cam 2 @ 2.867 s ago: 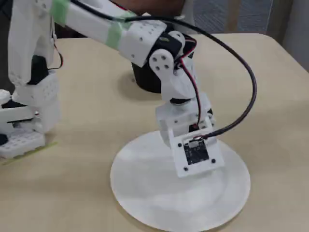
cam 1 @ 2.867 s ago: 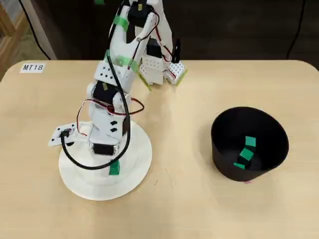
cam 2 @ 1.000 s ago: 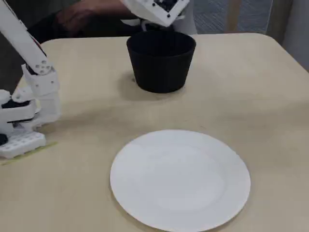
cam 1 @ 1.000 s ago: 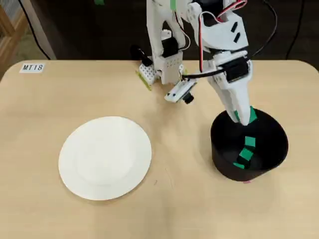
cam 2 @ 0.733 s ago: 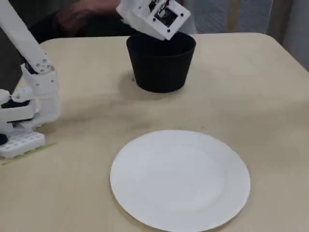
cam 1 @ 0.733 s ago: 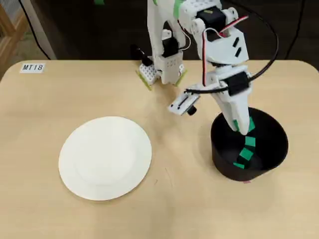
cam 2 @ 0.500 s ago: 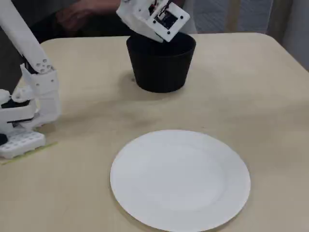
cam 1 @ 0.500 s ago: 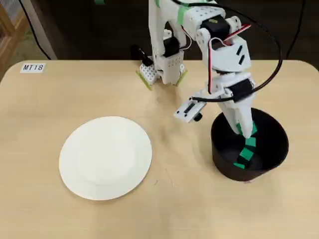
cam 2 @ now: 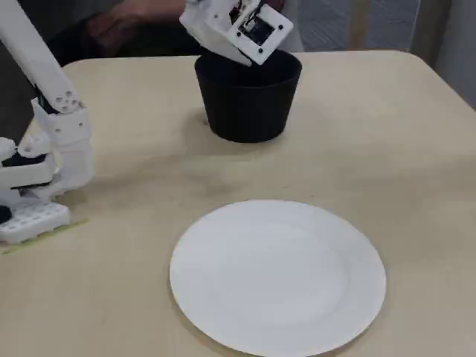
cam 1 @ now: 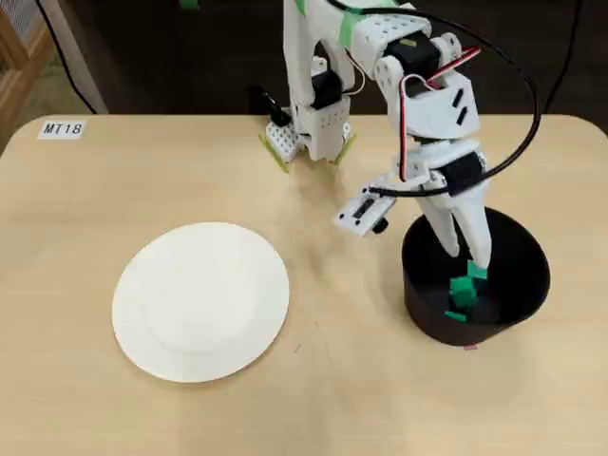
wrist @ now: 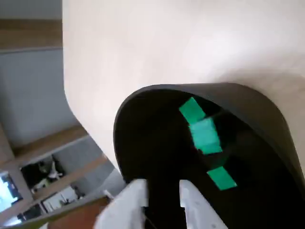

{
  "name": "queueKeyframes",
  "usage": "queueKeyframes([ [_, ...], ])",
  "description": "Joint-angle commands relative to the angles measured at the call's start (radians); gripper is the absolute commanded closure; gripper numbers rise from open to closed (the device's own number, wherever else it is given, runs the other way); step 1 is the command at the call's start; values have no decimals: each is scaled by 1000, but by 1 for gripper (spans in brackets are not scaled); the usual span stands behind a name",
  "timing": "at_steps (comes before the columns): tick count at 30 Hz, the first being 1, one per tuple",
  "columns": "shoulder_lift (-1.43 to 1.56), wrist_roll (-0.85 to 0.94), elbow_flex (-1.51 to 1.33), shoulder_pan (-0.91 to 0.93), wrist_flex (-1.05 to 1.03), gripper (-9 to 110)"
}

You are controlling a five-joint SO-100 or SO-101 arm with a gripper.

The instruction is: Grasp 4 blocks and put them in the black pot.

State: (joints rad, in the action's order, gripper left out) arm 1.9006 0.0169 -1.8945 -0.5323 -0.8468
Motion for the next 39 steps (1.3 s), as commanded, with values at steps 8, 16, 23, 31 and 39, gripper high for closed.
queueKeyframes([
  [8, 233, 77, -52, 265, -74, 104],
  [16, 658, 94, -342, 479, 46, 104],
  [23, 902, 89, -583, 489, 127, 104],
  [31, 1078, 74, -759, 500, 141, 104],
  [39, 1342, 40, -982, 509, 81, 104],
])
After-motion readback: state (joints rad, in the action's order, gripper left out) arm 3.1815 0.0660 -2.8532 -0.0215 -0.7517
